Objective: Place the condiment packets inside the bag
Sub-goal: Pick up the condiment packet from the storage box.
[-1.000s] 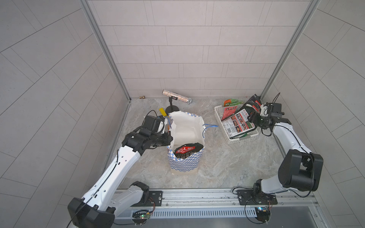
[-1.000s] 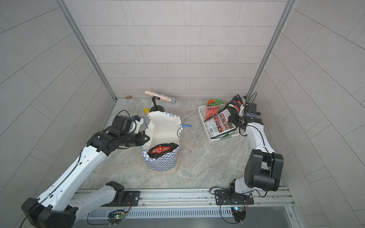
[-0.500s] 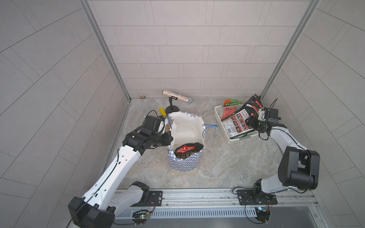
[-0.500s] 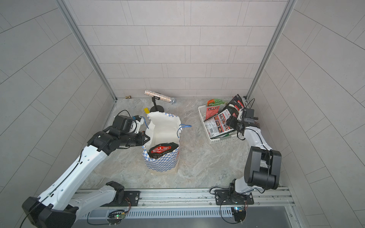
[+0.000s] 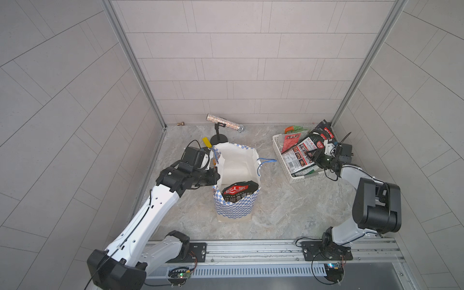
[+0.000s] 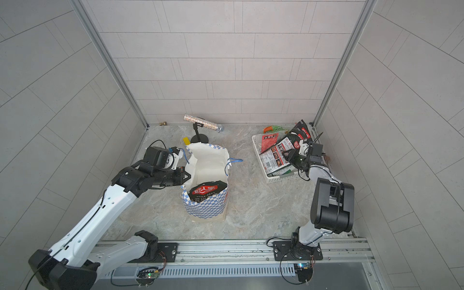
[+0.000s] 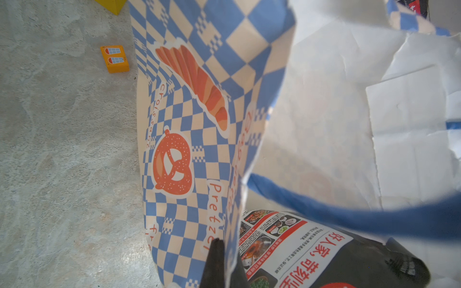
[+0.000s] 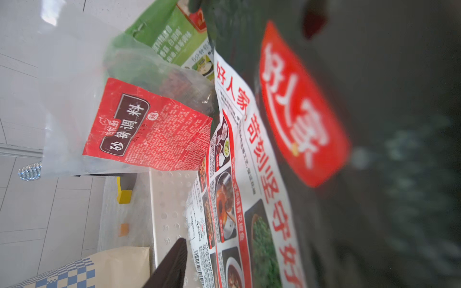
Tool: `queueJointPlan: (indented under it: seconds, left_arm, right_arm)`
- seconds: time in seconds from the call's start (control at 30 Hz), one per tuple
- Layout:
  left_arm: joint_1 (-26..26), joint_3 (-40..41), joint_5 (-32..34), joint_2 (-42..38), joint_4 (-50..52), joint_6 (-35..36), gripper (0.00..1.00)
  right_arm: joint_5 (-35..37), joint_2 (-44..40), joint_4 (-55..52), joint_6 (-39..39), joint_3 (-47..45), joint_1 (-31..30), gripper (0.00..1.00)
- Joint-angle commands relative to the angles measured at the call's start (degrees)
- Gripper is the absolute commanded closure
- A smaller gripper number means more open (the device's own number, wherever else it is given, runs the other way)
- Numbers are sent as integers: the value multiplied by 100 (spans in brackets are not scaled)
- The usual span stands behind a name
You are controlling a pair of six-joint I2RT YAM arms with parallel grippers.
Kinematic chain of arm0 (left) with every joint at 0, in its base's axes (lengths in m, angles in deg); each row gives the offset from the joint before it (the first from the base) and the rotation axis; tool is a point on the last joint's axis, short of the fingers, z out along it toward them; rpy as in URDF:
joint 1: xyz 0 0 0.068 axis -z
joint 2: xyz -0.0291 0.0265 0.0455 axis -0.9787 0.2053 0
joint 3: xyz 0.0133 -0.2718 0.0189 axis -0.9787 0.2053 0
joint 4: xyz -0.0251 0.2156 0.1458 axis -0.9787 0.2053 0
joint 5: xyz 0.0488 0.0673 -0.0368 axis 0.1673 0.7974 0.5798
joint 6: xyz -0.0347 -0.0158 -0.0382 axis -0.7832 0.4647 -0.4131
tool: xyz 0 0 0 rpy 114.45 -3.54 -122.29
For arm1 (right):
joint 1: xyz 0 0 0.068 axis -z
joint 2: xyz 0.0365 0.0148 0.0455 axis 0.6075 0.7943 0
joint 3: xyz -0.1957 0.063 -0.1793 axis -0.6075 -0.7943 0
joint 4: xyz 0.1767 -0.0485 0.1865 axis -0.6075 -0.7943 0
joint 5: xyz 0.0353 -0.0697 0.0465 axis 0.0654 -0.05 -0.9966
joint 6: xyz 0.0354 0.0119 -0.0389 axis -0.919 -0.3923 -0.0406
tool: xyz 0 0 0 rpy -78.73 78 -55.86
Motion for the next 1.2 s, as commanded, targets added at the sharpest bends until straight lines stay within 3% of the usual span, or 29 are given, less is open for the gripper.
queueJointPlan:
  seconds: [0.0, 0.07, 0.17, 0.37, 0.47, 0.6, 0.77, 0.93, 1.17]
  left_arm:
    - [9, 109, 235, 88, 118, 122, 100]
    - [5, 109, 225, 105, 120, 124, 100]
    - [3, 118, 233, 89, 125, 125, 100]
    - [3, 118, 242, 88, 131, 112, 100]
    - [6, 118, 247, 92, 126, 111, 100]
    - [6, 127, 281, 95, 125, 118, 100]
    - [1, 112, 235, 137, 130, 109, 100]
    - [10, 124, 268, 127, 134, 111, 100]
    - [4, 94, 236, 116, 128, 112, 100]
  right_arm:
    - [-263, 44, 382, -173, -49, -106, 57]
    - [-151, 35, 338, -129, -68, -138, 68]
    - [50, -83, 193, -37, -90, -146, 99]
    - [827, -1438, -321, 555, -152, -210, 100]
    - [1587, -2319, -859, 1021, -95, -402, 100]
    - [2096, -3708, -1394, 1691, 119, -864, 100]
    - [2329, -4676, -1487, 2306, 799, -1776, 100]
    - [1956, -4695, -1448, 2735, 2113, -2772, 100]
    - [1584, -3779, -745, 2226, 3136, -4046, 100]
